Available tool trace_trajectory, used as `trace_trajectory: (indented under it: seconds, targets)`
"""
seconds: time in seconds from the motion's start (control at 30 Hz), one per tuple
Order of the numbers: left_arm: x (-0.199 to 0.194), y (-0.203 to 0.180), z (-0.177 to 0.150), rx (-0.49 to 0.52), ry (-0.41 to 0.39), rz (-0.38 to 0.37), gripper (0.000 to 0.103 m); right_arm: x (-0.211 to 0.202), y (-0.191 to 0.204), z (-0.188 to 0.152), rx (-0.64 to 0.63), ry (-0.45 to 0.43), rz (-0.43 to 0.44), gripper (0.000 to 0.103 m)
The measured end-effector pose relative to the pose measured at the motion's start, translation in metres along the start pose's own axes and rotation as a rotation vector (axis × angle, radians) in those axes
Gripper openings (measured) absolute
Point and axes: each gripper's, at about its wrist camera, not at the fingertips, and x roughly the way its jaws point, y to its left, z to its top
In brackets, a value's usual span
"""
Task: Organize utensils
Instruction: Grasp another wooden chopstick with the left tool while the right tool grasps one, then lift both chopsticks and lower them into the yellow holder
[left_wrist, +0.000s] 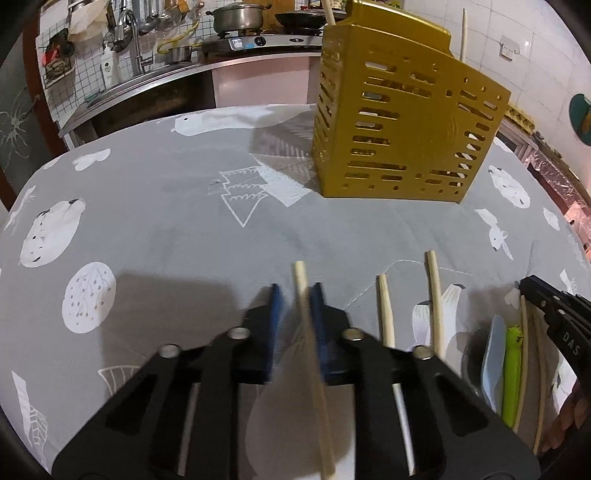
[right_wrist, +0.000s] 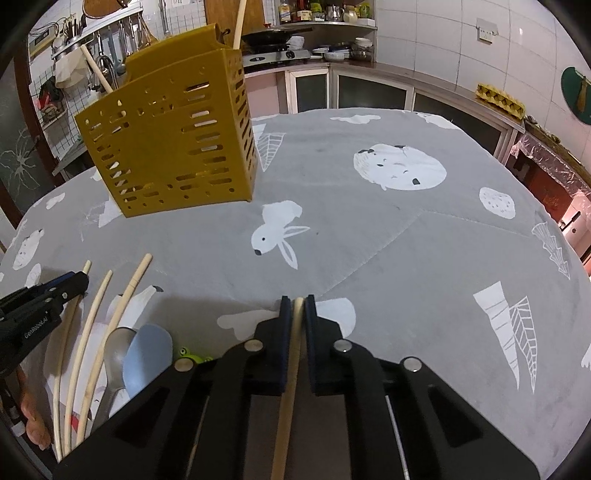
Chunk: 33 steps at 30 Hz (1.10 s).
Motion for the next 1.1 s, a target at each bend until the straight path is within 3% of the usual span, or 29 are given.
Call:
trace_trajectory:
  seconds: [0.5,1.1]
  targets:
    - [-0.03,0.014,0.004,-0.05,-0.099,-0.028,0.006,-0.028,-0.004,0.012,0.027,-0.098,0.042,0.007]
    - [-0.127,0.009,0.007,-0.008,-0.365,-0.03,0.005,-0.099,-0.016,0.026,0.066,-0.359,0.107,0.006]
